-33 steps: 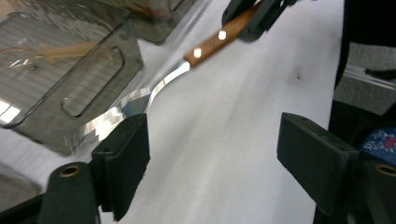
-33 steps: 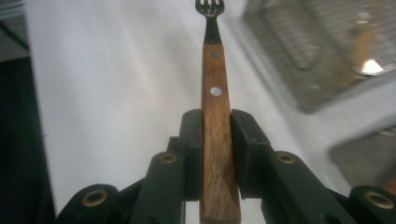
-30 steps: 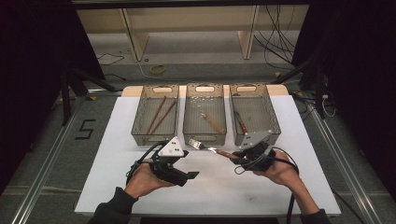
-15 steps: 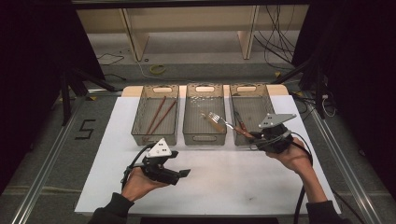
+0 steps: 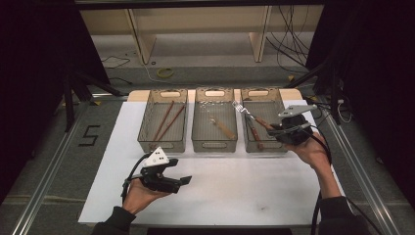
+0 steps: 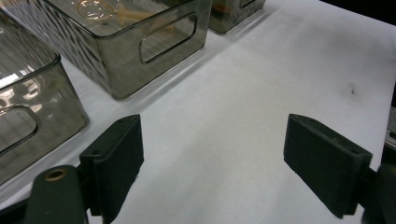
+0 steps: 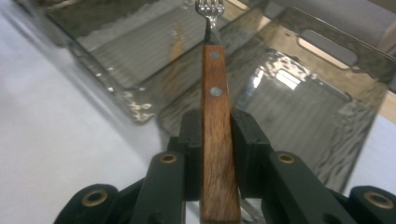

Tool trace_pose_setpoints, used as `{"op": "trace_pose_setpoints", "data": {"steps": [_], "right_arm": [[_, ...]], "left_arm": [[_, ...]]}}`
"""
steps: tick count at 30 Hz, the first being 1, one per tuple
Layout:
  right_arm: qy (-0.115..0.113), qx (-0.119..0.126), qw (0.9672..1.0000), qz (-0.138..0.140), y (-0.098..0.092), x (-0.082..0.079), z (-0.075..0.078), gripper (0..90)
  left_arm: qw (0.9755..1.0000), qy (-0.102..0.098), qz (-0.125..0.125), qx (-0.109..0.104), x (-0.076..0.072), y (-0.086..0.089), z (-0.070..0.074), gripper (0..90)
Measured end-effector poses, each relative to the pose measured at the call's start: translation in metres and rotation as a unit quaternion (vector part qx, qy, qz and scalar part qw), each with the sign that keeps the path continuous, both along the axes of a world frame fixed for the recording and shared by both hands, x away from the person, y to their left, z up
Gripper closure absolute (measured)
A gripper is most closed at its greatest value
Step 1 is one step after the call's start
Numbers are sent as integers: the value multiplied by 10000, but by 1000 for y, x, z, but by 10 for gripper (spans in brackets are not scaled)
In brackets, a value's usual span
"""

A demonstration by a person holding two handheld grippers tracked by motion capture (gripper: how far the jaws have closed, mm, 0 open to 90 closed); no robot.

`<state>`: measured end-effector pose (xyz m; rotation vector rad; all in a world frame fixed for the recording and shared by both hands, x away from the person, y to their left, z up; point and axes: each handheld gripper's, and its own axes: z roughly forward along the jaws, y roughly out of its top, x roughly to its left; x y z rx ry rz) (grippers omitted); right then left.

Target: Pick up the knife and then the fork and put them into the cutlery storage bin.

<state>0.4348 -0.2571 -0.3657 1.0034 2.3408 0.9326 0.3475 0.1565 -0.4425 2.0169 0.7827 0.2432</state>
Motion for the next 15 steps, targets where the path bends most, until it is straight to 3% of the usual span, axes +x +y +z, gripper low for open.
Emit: {"op": "trace_pose_setpoints", "data": {"steps": [9, 15], "right_arm": [[47, -96, 9983, -567, -11, 22, -3, 760], [93, -308, 9959, -843, -9, 34, -8, 759]], "left_arm": [[10000, 68, 59, 3, -1, 4, -6, 193], [9999, 48, 114, -27, -2, 6, -7, 191]]}}
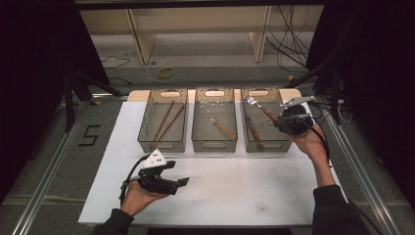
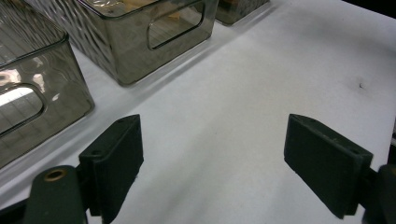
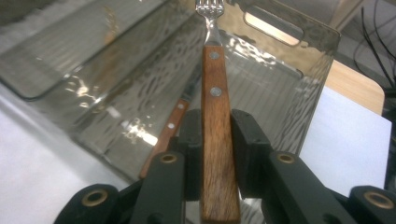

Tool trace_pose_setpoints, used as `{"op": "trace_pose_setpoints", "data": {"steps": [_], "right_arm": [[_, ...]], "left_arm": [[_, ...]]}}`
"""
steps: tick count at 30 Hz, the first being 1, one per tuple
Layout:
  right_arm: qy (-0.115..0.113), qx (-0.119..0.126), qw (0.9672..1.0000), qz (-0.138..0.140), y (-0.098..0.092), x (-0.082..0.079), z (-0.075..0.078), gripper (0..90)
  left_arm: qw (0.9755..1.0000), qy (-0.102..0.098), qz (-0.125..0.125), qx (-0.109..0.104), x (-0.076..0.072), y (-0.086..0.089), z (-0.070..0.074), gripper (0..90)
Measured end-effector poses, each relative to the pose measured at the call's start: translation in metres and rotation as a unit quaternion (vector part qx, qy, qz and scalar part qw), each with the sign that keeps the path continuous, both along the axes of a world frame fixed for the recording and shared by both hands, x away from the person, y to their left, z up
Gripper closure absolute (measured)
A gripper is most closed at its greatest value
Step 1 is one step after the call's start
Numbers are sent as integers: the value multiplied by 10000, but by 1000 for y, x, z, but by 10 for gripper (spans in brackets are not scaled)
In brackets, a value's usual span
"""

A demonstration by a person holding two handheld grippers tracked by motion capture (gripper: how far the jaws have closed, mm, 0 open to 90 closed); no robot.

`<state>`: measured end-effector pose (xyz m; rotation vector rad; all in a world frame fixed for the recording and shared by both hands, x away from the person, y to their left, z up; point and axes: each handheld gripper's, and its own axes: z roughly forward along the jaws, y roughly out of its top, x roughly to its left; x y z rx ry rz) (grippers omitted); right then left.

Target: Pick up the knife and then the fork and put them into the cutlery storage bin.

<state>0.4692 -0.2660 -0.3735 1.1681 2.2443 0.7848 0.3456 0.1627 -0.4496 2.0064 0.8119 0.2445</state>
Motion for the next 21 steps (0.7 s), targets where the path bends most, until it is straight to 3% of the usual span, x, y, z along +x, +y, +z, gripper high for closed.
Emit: {"op": "trace_pose_setpoints", "data": {"steps": [16, 18, 19, 21], "right_arm": [[283, -137, 9986, -430, 12, 25, -20, 753], [220, -155, 9985, -470, 14, 27, -23, 747], [208, -113, 9986, -481, 14, 28, -23, 741], [198, -2, 9986, -494, 15, 29, -23, 639]], "left_arm": [[10000, 50, 14, -11, -3, 3, -3, 188], [10000, 70, 12, -25, -3, 3, -3, 188], [10000, 71, 3, -43, -3, 3, -3, 188], [10000, 78, -11, -29, -3, 3, -2, 188]]}}
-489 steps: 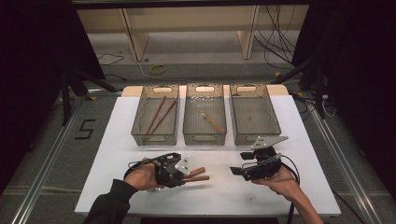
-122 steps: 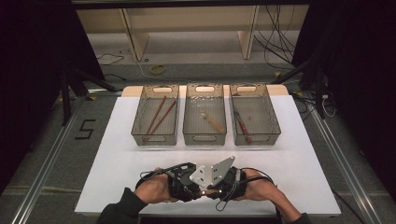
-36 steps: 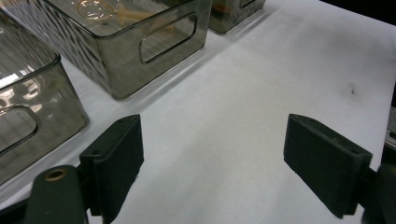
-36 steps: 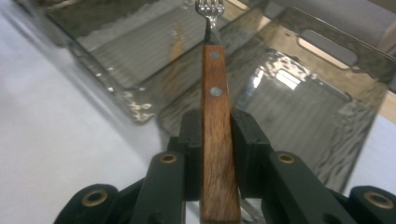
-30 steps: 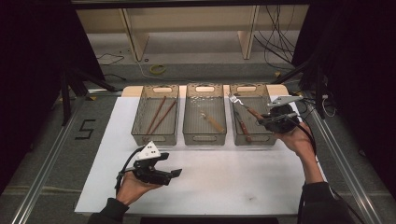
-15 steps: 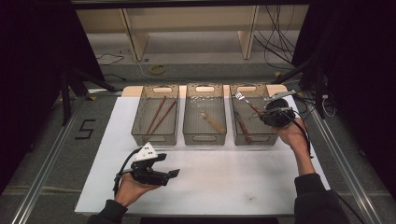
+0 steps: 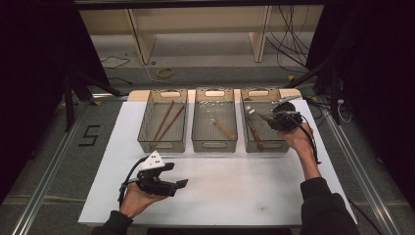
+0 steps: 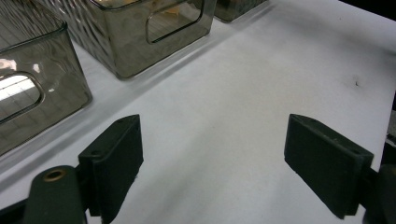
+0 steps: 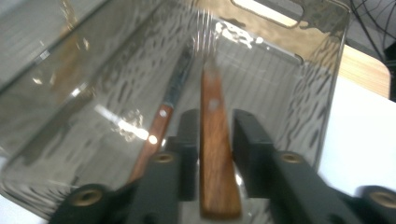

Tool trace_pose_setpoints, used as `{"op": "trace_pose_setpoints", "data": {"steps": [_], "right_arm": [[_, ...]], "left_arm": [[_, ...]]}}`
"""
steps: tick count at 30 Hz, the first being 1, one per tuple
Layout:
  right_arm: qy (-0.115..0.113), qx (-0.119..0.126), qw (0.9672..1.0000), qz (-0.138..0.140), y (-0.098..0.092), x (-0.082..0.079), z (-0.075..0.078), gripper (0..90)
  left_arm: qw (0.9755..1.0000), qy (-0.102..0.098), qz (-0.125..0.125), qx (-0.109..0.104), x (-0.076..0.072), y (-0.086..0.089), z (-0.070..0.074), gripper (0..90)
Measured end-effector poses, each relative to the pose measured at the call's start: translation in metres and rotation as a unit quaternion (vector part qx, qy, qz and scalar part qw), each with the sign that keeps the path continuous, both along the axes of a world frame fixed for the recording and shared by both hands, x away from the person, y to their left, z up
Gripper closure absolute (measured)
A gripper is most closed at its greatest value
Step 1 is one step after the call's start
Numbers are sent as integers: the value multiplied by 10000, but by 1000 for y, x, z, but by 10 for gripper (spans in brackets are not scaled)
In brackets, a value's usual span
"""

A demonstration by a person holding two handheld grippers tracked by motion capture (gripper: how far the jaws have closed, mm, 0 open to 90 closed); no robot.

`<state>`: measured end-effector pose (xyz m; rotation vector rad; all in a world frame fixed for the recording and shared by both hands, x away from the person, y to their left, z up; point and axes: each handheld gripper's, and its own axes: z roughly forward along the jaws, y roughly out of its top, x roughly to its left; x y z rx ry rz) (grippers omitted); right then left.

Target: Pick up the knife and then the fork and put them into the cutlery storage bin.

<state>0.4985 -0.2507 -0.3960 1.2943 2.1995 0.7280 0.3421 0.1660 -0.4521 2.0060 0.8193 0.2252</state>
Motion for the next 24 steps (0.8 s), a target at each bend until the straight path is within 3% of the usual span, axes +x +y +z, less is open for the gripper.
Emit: {"op": "trace_pose_setpoints", "data": {"steps": [3, 6, 10, 14, 20, 24], "right_arm": [[-106, 11, 9999, 28, 2, -1, 4, 590], [-76, 159, 9998, 62, 2, -4, 6, 539], [-50, 519, 9985, 136, 0, -10, 7, 479], [-3, 882, 9957, 272, 0, -20, 7, 420], [-7, 1447, 9885, 433, 1, -40, 5, 340], [-53, 1595, 9857, 542, 3, -55, 4, 298]], "left_arm": [[10000, -12, 10, -5, 0, 0, -1, 188], [10000, -17, 14, -10, 0, 0, -1, 187], [10000, 6, 17, -34, 0, 1, 0, 184], [10000, 45, 40, -76, 1, 1, -1, 183], [9999, 65, 40, -116, 2, 1, -1, 181], [9999, 83, 32, -112, 3, 1, 0, 181]]}}
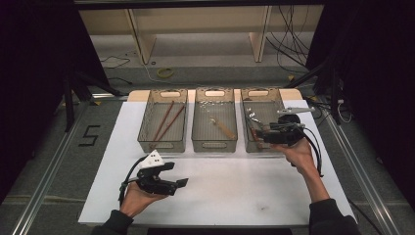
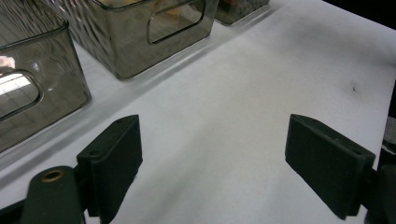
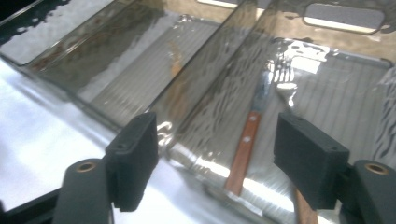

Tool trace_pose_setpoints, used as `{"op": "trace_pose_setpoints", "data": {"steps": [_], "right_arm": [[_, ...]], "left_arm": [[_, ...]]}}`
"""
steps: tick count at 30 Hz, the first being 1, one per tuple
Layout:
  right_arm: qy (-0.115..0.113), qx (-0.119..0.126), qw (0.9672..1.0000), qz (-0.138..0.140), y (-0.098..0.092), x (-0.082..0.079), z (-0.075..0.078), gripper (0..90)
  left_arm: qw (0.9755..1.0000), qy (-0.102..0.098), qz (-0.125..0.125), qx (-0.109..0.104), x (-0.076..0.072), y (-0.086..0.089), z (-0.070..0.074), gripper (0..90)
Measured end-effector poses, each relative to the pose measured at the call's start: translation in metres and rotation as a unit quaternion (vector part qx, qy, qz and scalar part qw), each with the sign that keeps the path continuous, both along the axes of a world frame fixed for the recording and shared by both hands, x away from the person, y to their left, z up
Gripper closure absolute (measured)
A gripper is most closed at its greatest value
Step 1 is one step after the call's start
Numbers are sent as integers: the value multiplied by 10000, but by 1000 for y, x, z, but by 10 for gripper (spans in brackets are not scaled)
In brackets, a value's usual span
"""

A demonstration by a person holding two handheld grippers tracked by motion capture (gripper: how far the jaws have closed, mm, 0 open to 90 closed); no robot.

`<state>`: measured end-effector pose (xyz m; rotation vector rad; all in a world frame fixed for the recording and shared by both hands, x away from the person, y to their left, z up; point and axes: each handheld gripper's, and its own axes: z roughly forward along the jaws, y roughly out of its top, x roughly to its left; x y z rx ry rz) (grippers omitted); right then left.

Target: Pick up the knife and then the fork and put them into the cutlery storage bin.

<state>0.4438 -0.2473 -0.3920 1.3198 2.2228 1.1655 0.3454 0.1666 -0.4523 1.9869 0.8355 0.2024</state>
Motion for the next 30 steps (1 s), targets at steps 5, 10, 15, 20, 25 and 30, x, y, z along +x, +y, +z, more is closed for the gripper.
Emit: {"op": "trace_pose_setpoints", "data": {"steps": [5, 10, 15, 20, 25, 30], "right_arm": [[-67, 167, 9998, 123, 3, -18, -3, 278], [-60, 280, 9990, 329, 8, -32, -6, 261], [-88, 329, 9983, 483, 14, -46, -10, 260], [-156, 333, 9974, 614, 18, -58, -13, 260], [-215, 328, 9956, 850, 24, -70, -18, 243], [-282, 328, 9944, 964, 28, -80, -22, 233]], "left_arm": [[10000, 25, -14, -20, 0, 0, -1, 181], [9999, 71, 1, -91, 0, 1, -1, 180], [9999, 78, 18, -132, -1, 1, 0, 180], [9998, 75, 1, -159, -2, 1, -1, 180], [9997, 114, -37, -216, -3, 2, -2, 178], [9994, 135, -41, -301, -3, 3, -3, 176]]}}
